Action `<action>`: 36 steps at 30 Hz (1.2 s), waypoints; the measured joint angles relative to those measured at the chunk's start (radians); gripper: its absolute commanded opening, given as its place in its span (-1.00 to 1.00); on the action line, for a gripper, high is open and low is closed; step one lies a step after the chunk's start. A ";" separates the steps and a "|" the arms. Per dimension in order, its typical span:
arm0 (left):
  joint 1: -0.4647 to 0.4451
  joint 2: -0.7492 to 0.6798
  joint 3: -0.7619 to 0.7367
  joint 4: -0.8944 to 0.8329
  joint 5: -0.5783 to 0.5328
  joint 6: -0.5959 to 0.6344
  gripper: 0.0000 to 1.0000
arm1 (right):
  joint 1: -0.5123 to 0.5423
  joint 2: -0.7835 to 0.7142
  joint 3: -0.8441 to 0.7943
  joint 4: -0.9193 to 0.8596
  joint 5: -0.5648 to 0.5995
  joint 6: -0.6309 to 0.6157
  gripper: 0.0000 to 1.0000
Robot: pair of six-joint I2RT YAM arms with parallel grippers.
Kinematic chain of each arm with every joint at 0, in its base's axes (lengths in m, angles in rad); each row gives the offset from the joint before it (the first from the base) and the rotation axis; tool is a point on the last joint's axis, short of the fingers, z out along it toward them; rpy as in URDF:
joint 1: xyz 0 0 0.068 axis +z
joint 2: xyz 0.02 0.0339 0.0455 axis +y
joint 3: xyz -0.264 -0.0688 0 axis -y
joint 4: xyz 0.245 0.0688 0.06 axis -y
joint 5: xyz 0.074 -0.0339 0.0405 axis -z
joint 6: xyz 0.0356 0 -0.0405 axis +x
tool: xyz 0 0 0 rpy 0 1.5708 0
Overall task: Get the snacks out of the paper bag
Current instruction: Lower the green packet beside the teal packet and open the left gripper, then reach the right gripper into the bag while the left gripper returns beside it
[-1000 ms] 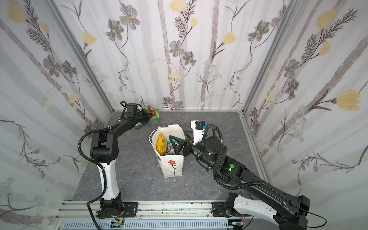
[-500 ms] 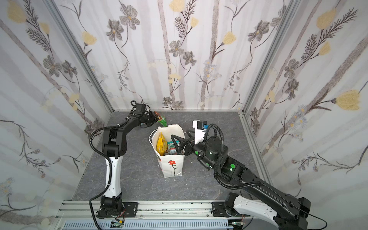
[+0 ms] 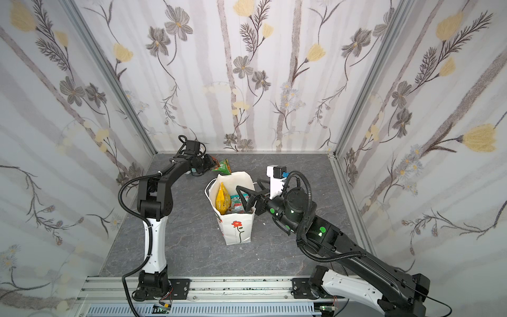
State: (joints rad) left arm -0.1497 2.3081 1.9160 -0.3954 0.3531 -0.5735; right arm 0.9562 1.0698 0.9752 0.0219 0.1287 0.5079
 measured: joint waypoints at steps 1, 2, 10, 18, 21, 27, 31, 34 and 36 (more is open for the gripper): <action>0.000 -0.012 -0.008 -0.005 -0.014 0.010 0.23 | 0.000 0.000 0.003 -0.009 0.000 0.000 0.99; 0.000 -0.024 -0.018 -0.006 -0.021 0.022 0.29 | 0.000 0.000 0.007 -0.015 0.000 0.000 0.99; 0.000 -0.208 -0.161 -0.003 -0.051 0.051 0.46 | 0.000 0.031 0.089 -0.095 0.000 0.007 0.99; 0.000 -0.563 -0.409 0.066 -0.040 0.058 0.54 | 0.000 0.122 0.237 -0.254 -0.043 -0.004 0.99; 0.000 -0.725 -0.544 0.120 -0.018 0.058 0.62 | 0.000 0.167 0.280 -0.311 -0.071 -0.005 0.94; -0.018 -1.035 -0.745 0.151 0.030 0.087 0.80 | 0.000 0.282 0.388 -0.427 -0.080 -0.013 0.90; -0.045 -1.239 -0.810 0.134 0.032 0.139 0.86 | -0.001 0.351 0.435 -0.483 -0.082 -0.031 0.89; -0.078 -1.341 -0.822 0.076 0.021 0.183 0.87 | -0.003 0.400 0.466 -0.509 -0.096 -0.044 0.88; -0.110 -1.398 -0.819 0.030 0.011 0.215 0.87 | -0.003 0.437 0.488 -0.522 -0.097 -0.050 0.87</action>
State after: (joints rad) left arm -0.2596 0.9096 1.0969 -0.3656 0.3641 -0.3584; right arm 0.9531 1.5070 1.4631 -0.5003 0.0315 0.4580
